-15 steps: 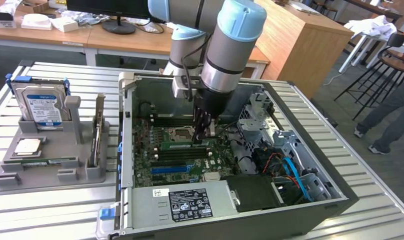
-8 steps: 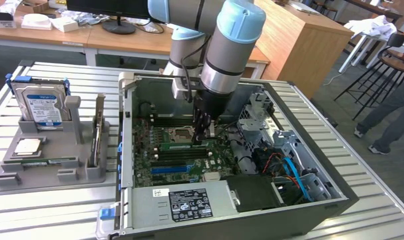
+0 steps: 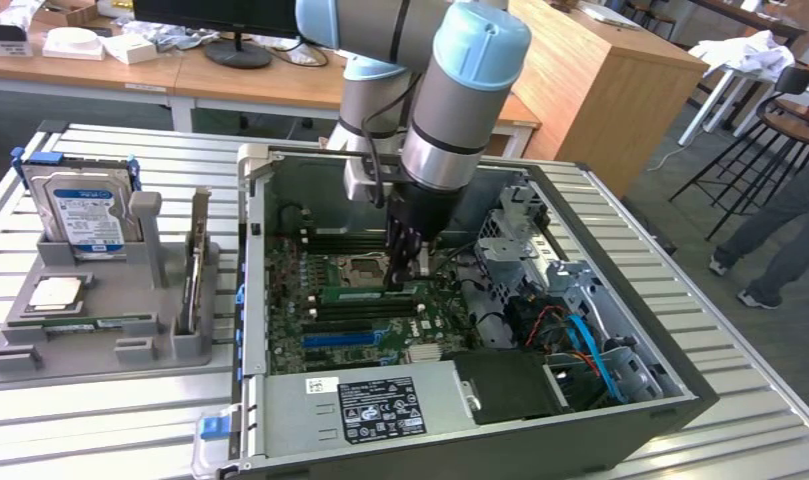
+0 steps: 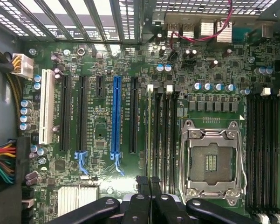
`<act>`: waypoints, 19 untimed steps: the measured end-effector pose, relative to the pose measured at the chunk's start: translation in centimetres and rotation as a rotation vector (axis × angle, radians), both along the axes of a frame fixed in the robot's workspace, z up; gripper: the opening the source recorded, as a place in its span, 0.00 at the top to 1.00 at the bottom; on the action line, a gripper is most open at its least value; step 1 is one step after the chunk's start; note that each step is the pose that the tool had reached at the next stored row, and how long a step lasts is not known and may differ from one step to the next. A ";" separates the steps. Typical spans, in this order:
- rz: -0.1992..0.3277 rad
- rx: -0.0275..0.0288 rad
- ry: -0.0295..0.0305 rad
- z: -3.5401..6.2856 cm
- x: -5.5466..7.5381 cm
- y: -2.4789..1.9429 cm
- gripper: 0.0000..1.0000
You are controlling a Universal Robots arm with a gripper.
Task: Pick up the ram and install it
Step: 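Insert the ram into the slot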
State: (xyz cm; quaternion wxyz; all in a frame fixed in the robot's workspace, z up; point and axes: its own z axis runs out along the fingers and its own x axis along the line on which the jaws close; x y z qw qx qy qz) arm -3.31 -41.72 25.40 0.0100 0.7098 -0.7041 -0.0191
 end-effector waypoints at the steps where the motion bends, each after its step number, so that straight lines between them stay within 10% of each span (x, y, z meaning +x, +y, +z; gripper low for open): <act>1: 0.000 0.0000 0.0001 -0.06 0.0 0.00 0.88; 19: -0.004 -0.0003 0.0001 -0.58 0.0 -0.09 0.88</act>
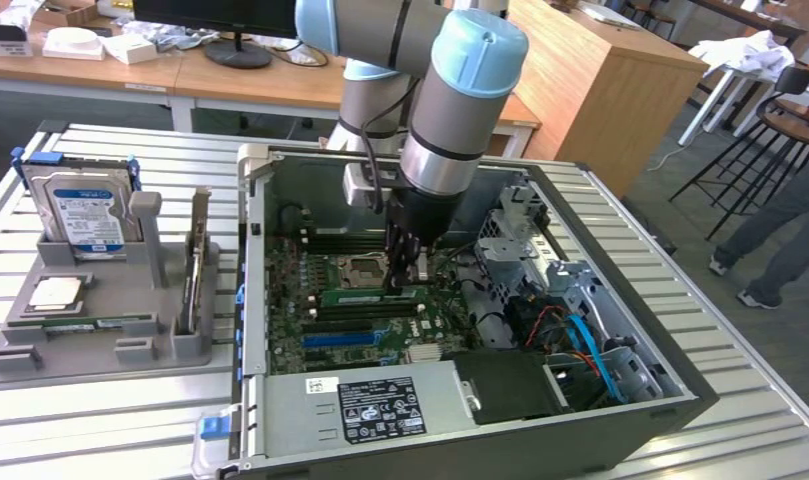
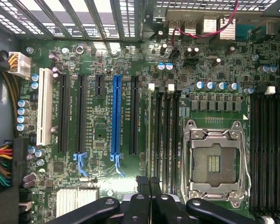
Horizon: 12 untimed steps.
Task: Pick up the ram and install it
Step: 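Insert the ram into the slot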
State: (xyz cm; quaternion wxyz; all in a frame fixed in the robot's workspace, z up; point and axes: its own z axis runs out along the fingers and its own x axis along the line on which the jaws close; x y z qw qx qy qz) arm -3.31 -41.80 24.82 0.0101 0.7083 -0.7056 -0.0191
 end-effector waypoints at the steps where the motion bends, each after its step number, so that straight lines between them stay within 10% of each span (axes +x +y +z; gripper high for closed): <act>1: 0.000 -0.0001 0.0000 0.00 0.0 0.00 0.88; 12: -0.012 0.0006 -0.0002 -0.10 0.0 0.05 0.88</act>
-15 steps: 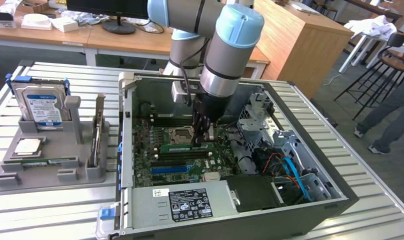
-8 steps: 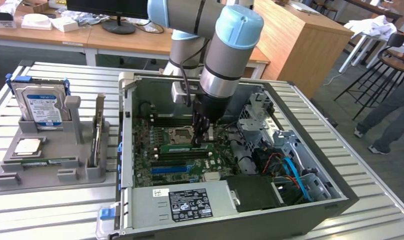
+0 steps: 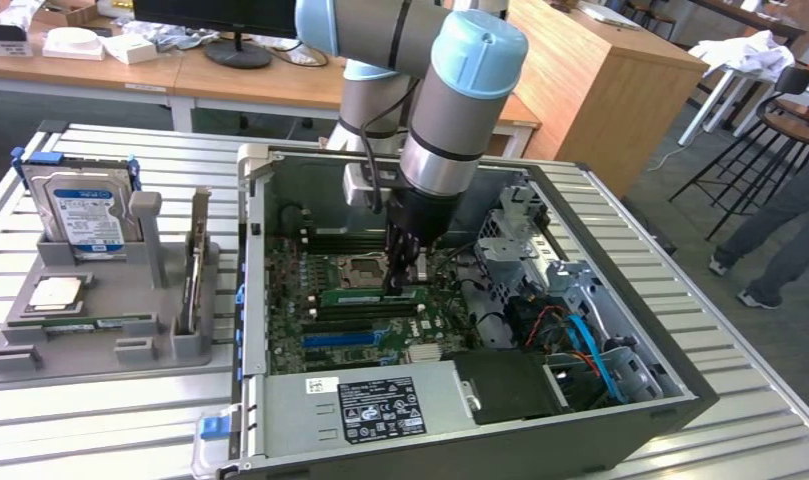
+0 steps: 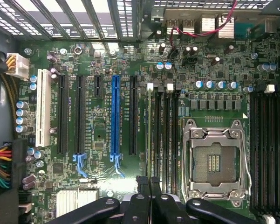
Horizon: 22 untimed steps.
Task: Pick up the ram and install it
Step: 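Insert the ram into the slot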
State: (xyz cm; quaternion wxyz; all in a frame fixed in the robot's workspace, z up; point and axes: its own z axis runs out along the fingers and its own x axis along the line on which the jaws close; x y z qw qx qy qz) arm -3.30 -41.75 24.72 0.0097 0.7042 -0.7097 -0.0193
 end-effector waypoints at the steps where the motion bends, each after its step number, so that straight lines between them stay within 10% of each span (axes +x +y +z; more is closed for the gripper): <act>1: 0.000 0.0000 0.0000 -0.01 0.0 0.07 0.88; 22: 0.000 0.0001 0.0000 -0.24 -0.1 0.14 0.88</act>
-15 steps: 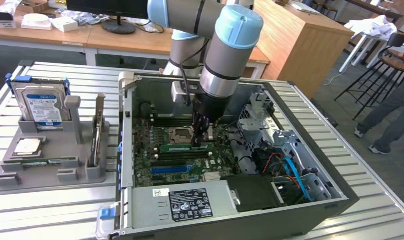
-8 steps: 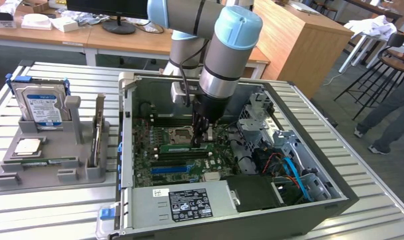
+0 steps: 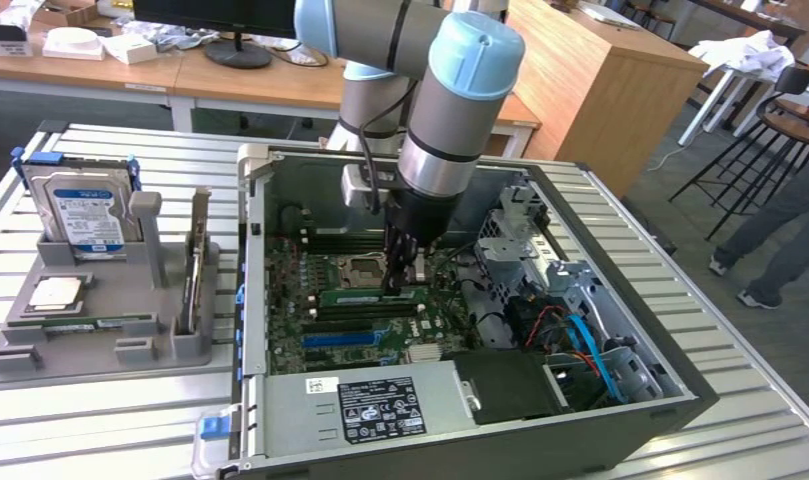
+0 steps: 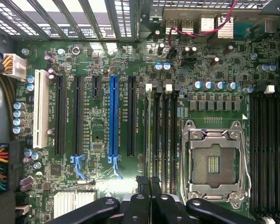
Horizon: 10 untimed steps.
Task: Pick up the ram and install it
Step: 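Insert the ram into the slot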
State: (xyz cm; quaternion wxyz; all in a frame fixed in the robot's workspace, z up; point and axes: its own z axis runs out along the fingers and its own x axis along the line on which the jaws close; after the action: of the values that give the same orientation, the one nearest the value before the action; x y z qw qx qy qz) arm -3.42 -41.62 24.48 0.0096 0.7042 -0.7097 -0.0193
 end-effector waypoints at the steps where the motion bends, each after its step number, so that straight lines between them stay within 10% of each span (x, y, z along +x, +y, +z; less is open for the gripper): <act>1: 0.000 0.0001 0.0000 -0.05 0.0 0.00 0.88; 10: 0.000 -0.0003 0.0001 -0.22 0.0 0.01 0.88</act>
State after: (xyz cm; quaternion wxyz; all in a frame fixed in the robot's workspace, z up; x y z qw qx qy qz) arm -3.42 -41.61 24.26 0.0098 0.7042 -0.7097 -0.0192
